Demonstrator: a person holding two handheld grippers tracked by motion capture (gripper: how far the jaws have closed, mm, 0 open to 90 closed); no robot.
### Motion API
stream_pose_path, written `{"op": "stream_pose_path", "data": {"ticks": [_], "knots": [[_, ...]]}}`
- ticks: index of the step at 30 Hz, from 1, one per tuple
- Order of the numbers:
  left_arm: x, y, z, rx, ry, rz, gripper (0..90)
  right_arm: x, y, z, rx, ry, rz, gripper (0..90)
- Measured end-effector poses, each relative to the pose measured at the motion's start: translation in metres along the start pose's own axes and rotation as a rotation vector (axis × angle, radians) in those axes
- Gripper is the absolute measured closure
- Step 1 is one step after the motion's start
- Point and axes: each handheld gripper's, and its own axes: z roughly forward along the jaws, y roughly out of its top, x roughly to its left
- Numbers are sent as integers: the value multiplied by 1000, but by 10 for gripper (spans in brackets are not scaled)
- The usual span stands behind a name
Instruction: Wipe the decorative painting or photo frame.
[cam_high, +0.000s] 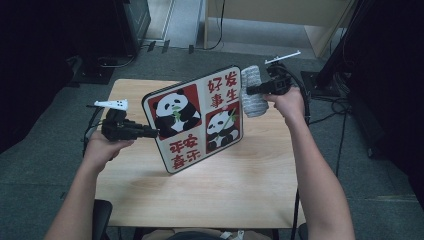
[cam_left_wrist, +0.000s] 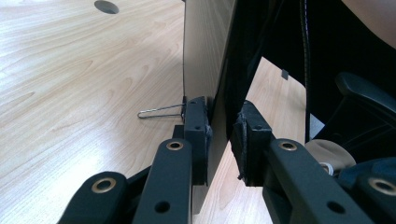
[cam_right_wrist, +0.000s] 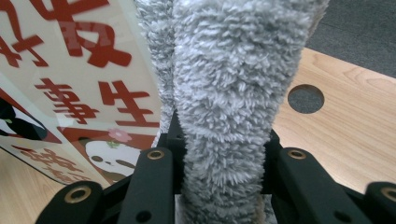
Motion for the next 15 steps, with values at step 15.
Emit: {"op": "stream_pose_path", "data": {"ticks": [15], "knots": [[0,0,0,3,-1,0,774,-3,-19,10,-9,-12,0,686]]}}
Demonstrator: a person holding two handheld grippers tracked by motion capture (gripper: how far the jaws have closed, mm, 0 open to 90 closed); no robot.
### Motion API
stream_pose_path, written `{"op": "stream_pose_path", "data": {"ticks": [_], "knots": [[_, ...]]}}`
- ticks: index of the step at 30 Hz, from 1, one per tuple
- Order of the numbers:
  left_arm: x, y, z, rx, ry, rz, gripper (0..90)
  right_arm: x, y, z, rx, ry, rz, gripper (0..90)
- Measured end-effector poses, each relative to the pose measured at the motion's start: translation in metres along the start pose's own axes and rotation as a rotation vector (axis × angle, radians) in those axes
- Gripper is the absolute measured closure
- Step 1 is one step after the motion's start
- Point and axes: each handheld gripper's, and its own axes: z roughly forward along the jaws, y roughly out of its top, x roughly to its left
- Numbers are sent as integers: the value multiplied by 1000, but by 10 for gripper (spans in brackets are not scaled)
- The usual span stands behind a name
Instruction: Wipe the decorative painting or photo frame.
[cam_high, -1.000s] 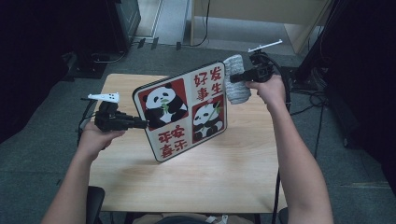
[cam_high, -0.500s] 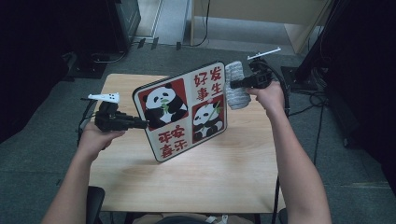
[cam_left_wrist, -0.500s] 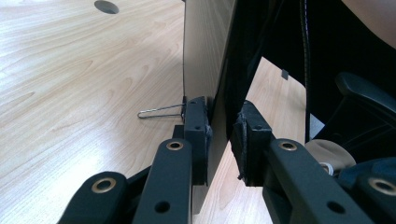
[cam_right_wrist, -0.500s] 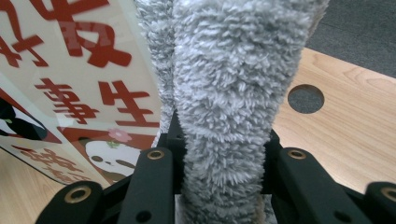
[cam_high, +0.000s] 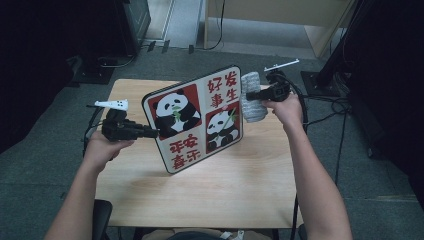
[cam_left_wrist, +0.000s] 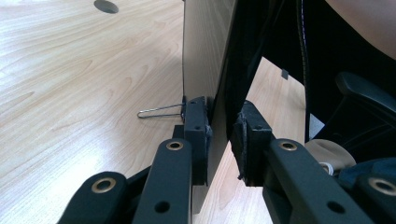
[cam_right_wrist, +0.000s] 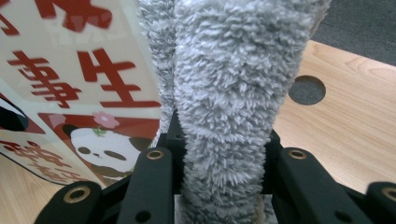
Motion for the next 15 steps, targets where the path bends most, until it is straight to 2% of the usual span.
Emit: {"op": "stream_pose_path", "data": {"ticks": [15], "knots": [[-1,0,1,4,-5,8,774,-3,-18,10,3,-13,8,686]]}}
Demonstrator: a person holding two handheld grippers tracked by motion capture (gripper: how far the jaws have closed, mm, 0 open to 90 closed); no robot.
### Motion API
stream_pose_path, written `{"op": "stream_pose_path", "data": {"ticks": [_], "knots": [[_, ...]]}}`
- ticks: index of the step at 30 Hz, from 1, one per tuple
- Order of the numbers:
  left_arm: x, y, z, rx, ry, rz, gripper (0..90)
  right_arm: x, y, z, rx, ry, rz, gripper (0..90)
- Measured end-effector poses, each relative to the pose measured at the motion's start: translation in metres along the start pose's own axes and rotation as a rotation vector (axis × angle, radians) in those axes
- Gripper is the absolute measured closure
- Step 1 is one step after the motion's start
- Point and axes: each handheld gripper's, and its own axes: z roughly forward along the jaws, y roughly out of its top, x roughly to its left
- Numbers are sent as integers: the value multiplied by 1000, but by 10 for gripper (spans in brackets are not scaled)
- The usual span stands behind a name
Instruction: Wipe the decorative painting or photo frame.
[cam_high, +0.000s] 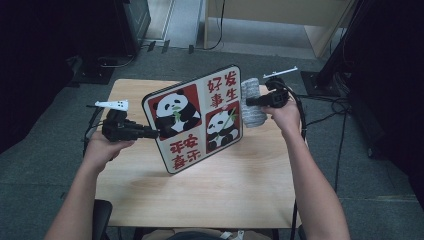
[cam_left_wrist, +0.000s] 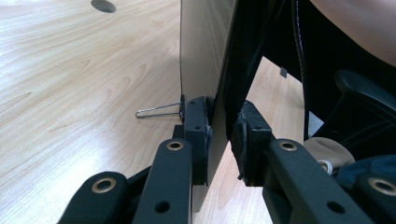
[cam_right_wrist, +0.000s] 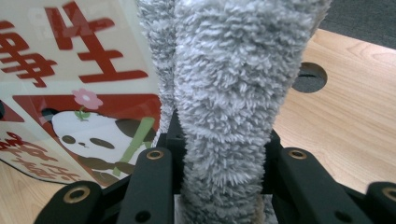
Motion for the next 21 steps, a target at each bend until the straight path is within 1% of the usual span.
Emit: {"op": "stream_pose_path", "data": {"ticks": [5,9,11,16,17,21], "knots": [[0,0,0,-1,1,-3,774,-2,-7,3,-4,2,8,686],[0,0,0,-2,2,-3,775,-3,-13,5,4,-1,11,686],[0,0,0,-1,1,-2,774,-3,-16,7,-5,-11,5,686],[0,0,0,-2,1,-3,774,-3,-23,10,-11,-20,13,686],[0,0,0,-2,1,-3,774,-3,-24,10,-7,-20,16,686],[0,0,0,-2,1,-2,774,-5,-30,14,-20,-18,27,686]]}}
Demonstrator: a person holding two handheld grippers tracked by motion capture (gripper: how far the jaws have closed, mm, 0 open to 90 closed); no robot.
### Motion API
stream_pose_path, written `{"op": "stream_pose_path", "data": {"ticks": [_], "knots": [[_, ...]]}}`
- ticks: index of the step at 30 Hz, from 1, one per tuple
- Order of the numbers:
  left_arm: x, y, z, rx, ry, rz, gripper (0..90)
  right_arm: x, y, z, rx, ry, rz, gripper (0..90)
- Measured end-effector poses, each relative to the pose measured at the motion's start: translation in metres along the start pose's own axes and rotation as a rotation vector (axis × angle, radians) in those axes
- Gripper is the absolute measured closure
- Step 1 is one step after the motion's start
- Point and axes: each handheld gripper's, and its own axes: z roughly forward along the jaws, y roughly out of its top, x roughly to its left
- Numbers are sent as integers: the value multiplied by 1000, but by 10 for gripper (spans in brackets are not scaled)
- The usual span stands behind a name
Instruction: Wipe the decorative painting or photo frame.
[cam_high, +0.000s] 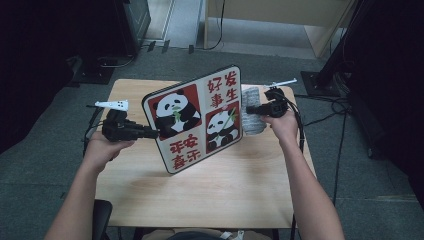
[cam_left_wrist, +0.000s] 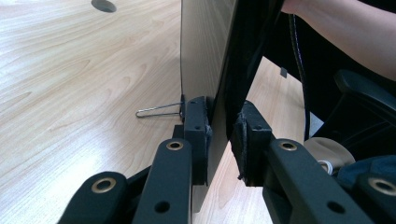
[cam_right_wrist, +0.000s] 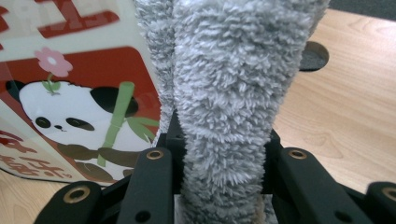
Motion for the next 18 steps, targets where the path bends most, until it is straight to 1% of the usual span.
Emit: {"op": "stream_pose_path", "data": {"ticks": [3,4,6,12,14,16,18], "knots": [[0,0,0,1,-1,0,774,-1,-5,3,3,-1,12,686],[0,0,0,0,-1,0,774,-2,-7,4,11,-3,13,686],[0,0,0,1,-1,-1,773,-2,-10,6,10,-8,7,686],[0,0,0,2,2,0,773,-4,-19,11,23,-15,17,685],[0,0,0,0,0,-1,773,-4,-23,12,10,-17,17,685],[0,0,1,-2,0,-3,773,-4,-26,14,12,-20,22,685],[0,0,1,-2,0,-2,773,-5,-30,16,15,-24,14,685]]}}
